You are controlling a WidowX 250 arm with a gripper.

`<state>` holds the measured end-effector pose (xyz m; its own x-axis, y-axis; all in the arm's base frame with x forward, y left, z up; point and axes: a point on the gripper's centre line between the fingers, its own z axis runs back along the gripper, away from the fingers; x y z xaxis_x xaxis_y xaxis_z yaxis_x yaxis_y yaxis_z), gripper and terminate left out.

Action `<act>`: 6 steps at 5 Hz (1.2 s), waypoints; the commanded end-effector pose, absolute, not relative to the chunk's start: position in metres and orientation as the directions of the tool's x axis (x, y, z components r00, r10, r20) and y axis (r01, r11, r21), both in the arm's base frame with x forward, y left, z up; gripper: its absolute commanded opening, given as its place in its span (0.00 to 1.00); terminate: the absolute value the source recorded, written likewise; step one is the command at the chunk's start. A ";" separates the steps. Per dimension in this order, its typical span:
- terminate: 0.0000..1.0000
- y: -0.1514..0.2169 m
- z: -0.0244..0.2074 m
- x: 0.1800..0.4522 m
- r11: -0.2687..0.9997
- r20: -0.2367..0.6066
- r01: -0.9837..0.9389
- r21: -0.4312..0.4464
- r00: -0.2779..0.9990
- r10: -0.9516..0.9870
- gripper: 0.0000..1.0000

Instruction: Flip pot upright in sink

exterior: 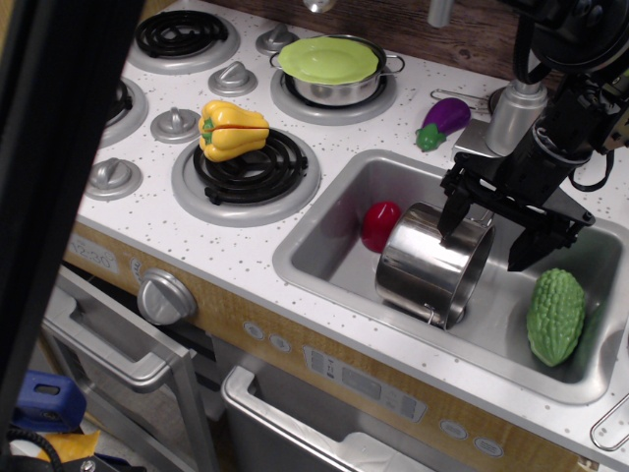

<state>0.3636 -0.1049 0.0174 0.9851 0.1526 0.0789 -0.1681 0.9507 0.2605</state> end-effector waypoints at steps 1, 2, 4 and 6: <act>0.00 -0.105 0.017 0.364 0.951 0.079 -0.168 0.261 0.985 0.153 1.00; 0.00 -0.104 0.020 0.368 0.943 0.065 -0.170 0.287 0.985 0.158 1.00; 0.00 -0.102 0.023 0.376 0.841 0.022 -0.045 0.539 0.999 0.040 1.00; 0.00 -0.095 0.019 0.376 0.804 0.006 -0.013 0.595 1.000 0.011 0.00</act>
